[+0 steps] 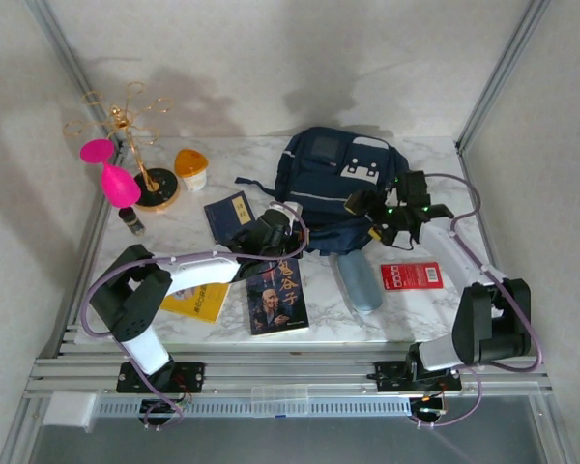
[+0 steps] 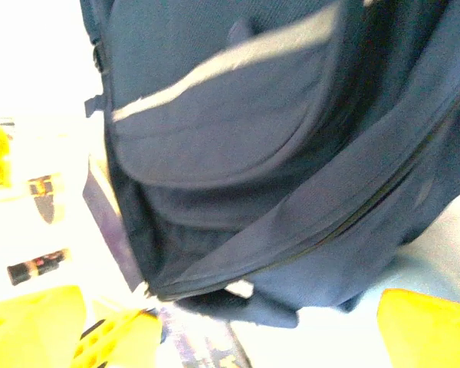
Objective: Pack the student bag
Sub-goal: Unzip the student bag at the top-center of the table.
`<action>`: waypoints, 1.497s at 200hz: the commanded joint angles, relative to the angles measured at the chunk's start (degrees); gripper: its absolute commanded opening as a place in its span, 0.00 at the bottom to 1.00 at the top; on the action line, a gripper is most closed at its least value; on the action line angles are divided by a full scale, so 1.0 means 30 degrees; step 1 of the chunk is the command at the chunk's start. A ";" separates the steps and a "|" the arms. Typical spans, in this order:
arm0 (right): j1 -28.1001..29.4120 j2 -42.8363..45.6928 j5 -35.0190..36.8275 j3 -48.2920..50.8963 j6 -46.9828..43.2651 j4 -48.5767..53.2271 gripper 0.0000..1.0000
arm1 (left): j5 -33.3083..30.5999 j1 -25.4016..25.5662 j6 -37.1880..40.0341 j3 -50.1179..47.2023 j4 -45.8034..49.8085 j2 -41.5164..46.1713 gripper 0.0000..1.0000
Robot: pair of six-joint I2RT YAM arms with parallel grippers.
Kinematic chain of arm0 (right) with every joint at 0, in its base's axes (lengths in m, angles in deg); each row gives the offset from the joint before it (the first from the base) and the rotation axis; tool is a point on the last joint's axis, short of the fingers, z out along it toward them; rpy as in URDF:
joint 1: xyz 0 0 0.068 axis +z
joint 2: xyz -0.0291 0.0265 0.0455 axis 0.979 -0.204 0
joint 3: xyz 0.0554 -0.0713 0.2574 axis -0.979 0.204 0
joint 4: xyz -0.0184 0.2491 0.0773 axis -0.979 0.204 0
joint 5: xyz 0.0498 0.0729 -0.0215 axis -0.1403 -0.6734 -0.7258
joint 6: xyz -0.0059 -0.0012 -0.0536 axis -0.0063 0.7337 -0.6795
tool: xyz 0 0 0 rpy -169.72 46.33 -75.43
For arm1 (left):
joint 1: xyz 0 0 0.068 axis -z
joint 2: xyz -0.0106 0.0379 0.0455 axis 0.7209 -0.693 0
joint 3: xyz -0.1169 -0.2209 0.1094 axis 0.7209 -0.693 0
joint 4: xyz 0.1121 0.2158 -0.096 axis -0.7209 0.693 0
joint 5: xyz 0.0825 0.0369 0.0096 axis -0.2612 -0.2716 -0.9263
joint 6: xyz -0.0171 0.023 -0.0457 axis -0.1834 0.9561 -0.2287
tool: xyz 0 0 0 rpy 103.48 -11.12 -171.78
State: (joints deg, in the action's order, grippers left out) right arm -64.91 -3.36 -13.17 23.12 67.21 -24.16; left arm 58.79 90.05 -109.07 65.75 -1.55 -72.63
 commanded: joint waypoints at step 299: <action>0.0555 -0.4183 0.0511 -0.4864 -1.0502 0.0624 0.00 | -0.3054 -0.2491 -0.0679 -0.3710 0.1931 0.3142 0.00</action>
State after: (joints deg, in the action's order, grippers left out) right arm -58.02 -14.20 -12.73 14.96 45.66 -23.04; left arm 53.94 85.68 -109.51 57.07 0.52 -62.22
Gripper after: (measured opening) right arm 0.080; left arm 0.035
